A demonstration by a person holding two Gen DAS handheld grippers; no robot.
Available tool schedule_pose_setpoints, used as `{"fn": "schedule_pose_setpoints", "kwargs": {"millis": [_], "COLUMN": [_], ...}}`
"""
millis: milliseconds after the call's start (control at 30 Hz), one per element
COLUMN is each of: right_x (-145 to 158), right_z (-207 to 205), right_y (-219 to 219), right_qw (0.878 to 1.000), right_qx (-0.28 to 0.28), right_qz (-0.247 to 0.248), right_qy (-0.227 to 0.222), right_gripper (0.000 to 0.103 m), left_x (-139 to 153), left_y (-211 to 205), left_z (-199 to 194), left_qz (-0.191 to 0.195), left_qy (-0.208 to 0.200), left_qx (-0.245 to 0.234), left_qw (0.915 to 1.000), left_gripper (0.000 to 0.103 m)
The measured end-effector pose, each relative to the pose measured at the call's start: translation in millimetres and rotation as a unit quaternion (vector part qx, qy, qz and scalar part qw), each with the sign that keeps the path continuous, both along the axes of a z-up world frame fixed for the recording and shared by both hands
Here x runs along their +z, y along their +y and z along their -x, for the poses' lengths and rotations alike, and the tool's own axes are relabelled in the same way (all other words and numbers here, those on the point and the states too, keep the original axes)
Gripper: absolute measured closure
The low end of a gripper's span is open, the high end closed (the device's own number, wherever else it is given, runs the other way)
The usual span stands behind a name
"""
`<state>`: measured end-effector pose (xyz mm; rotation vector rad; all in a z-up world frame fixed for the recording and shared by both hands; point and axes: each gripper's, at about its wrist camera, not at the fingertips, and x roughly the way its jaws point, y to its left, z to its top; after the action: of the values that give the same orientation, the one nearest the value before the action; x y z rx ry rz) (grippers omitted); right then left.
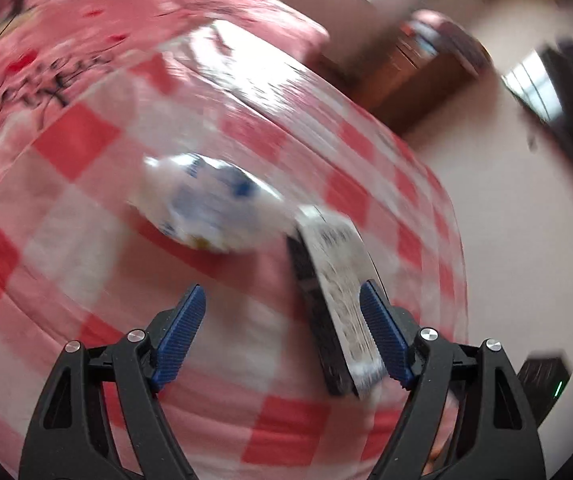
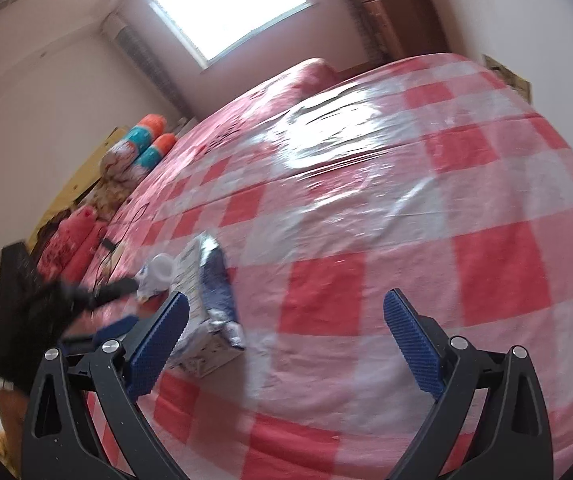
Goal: Collect trash
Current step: 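Grasp the white MAGICDAY bottle with the left tool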
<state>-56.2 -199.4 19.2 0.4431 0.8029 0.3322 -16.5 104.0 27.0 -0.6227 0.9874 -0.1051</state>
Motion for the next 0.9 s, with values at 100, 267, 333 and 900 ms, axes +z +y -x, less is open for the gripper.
{"fn": "schedule_pose_setpoints", "kwargs": {"millis": [100,267,333,900], "right_x": [1,1,1,-5], "right_z": [-3,-8,-11,-29], "right_y": [12,31,39,76], "right_qw": [1.0,0.999,0.998,0.994], "right_qx": [0.02,0.049,0.058,0.096], "right_qz": [0.007,0.011,0.014,0.046], "right_qy": [-0.001,0.002,0.002,0.013], "right_gripper": [0.006,0.006,0.006,0.006], "left_x": [-4,-10,-11,-8], "left_y": [14,16,16,-2], "left_z": [-12,-40,-48,-72], "left_qz": [0.011,0.002,-0.011,-0.182], "left_qy": [0.011,0.019,0.016,-0.003], "left_qx": [0.035,0.056,0.061,0.043], "left_qw": [0.9993,0.9983,0.998,0.9824], "left_gripper": [0.024,0.023,0.023,0.039]}}
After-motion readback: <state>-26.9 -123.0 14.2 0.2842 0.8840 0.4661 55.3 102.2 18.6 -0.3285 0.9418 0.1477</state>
